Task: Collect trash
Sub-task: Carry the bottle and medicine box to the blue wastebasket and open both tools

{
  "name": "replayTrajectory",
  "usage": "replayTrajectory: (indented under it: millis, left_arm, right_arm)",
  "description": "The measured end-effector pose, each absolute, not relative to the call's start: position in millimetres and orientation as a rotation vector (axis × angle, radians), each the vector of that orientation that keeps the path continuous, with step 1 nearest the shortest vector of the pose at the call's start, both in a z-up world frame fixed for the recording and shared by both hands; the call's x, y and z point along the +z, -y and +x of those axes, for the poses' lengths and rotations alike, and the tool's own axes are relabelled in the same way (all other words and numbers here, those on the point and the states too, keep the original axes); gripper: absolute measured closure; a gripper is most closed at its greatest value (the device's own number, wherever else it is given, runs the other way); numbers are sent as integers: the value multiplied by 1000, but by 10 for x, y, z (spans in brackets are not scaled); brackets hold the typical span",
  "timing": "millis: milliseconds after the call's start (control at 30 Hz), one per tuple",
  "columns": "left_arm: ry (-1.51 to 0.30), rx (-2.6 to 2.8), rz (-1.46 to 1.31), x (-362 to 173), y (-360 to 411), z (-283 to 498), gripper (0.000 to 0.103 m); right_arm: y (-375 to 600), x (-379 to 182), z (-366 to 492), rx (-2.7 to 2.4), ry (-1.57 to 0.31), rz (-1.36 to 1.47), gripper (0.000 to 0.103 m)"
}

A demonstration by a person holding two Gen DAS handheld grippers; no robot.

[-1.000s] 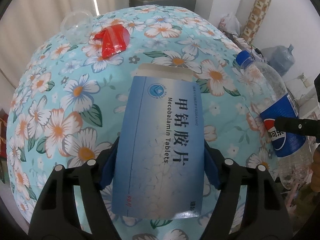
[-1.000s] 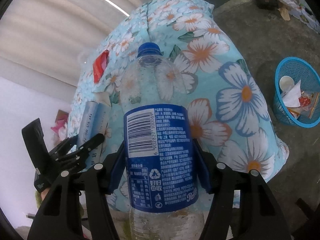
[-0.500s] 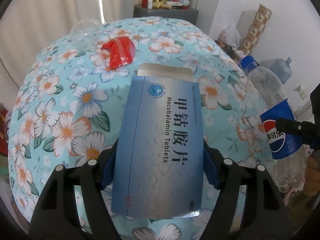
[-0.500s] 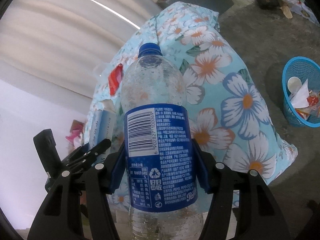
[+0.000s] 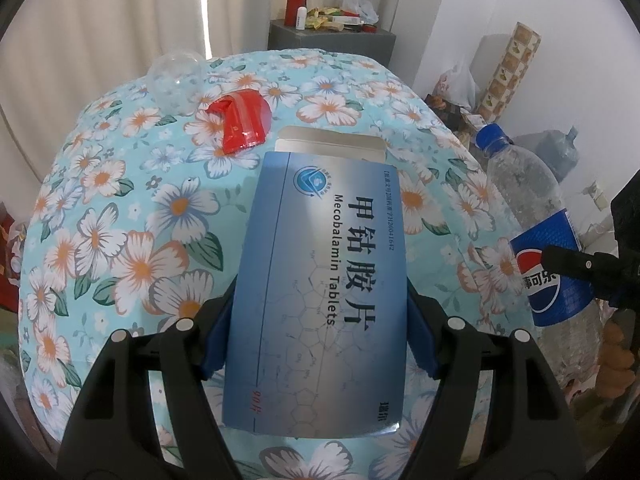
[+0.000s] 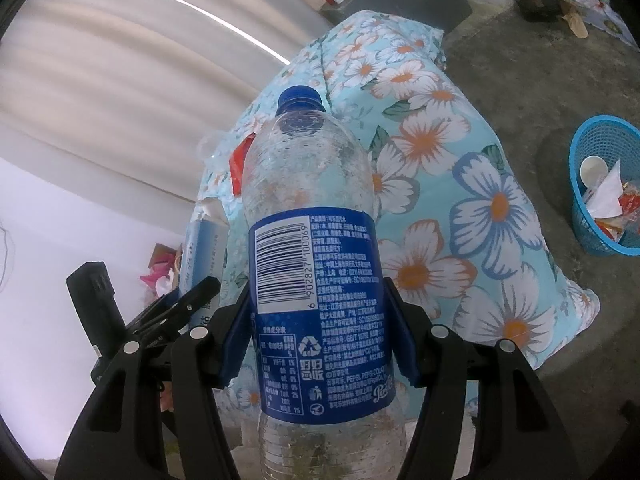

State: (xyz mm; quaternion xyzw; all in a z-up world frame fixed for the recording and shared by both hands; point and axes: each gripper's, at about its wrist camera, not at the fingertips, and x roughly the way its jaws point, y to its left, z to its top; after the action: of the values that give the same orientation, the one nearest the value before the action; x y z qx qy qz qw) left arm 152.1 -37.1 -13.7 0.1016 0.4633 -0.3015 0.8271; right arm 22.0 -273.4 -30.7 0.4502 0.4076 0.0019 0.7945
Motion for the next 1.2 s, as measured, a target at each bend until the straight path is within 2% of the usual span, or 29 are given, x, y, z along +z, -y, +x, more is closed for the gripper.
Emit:
replayTrajectory:
  millis: [833,1000,1200]
  left_arm:
    - [-963,-653,199,-19,411,1482,35]
    - [-942,-694,190,91,563,1417,35]
    - [-898,-817,195,283,1122,1285,35]
  right_arm:
    - [2789,-260,142,7,-845,986,44]
    - [2918,-175,-14,1,-789,1004,44]
    - [3339,-38,-468,-99,-672,1044,44]
